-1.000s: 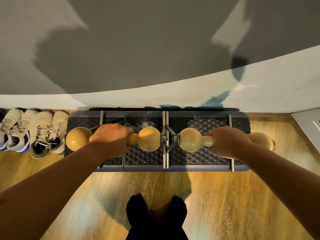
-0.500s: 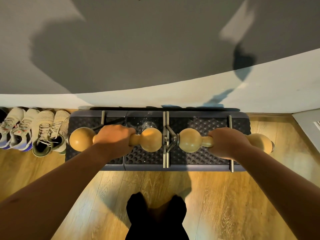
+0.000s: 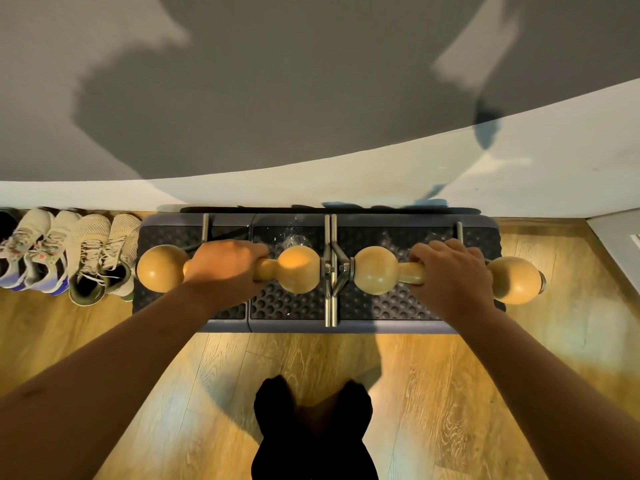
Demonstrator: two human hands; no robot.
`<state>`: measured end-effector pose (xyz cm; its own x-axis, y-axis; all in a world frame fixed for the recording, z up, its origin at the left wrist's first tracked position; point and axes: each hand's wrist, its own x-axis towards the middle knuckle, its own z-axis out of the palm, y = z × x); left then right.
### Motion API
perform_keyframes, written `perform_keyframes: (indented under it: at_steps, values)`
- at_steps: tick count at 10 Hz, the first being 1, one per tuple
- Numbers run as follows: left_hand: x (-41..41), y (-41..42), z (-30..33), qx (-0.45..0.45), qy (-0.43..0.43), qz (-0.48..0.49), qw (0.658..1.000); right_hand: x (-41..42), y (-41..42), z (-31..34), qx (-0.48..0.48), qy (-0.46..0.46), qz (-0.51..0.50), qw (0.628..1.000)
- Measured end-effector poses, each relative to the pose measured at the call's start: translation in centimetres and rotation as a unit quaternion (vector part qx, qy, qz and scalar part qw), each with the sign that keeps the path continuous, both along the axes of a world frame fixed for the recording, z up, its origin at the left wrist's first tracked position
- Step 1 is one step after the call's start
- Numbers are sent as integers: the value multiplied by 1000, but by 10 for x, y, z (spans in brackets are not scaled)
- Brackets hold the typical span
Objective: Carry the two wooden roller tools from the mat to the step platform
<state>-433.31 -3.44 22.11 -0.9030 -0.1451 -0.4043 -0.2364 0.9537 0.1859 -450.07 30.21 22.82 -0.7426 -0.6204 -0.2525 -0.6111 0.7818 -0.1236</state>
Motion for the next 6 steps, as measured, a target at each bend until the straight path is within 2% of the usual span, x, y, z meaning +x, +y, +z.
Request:
perform_keyframes:
  at_steps: [1,2,3,5,6]
  values:
    - [-2,9,5,-35,-7,11,999,-2,-1,3,58,-35,-2,998]
    - [-4,14,10,-74,-67,30,995,-2,-3,7,94,-77,-6,993]
    - [-1,20,23,-56,-102,32,993,6,-4,18,85,-112,-8,990]
    - [7,17,68,28,-102,-34,994,17,-18,54,56,-142,-8,988]
    - [16,12,89,57,-82,-3,995,21,-22,74,59,-159,-5,986]
